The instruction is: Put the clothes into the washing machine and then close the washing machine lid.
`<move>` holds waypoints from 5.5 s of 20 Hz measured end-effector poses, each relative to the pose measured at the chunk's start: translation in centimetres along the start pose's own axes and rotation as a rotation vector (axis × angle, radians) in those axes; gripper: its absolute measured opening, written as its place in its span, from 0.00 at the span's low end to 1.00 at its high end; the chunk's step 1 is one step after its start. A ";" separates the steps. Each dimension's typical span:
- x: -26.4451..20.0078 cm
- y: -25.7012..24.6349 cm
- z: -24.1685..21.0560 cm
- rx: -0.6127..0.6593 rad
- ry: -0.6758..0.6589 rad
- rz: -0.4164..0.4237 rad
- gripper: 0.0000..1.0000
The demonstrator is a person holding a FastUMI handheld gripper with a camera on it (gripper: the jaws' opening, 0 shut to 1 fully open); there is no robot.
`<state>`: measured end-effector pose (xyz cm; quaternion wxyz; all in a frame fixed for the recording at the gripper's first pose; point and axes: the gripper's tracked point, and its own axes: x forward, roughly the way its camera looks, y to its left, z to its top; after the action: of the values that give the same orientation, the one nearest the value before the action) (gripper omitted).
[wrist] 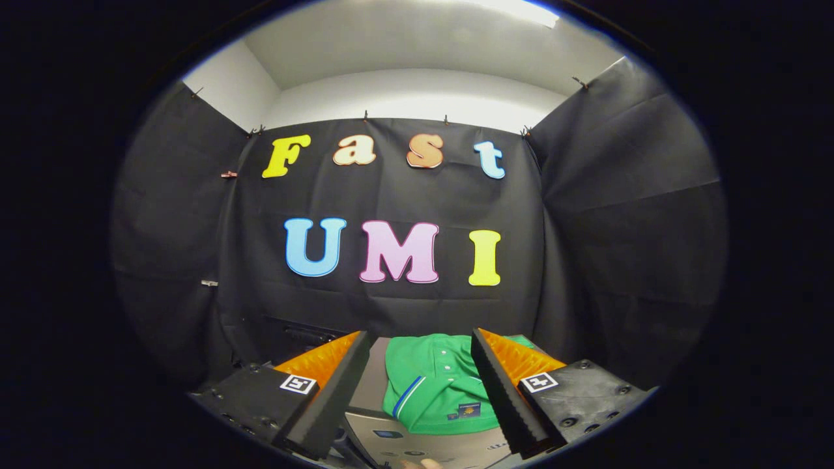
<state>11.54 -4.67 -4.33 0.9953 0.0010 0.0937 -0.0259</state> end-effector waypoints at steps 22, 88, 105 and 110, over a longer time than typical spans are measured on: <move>19.2 -4.7 -13.7 0.013 0.556 -0.079 0.99; 20.0 29.9 -9.3 0.050 0.498 0.512 0.05; 20.1 31.8 -29.5 -0.152 0.861 0.599 0.07; 20.2 31.5 -31.0 -0.174 0.896 0.592 0.49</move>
<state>27.24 25.95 -38.64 0.8190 -0.0442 0.5062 0.2665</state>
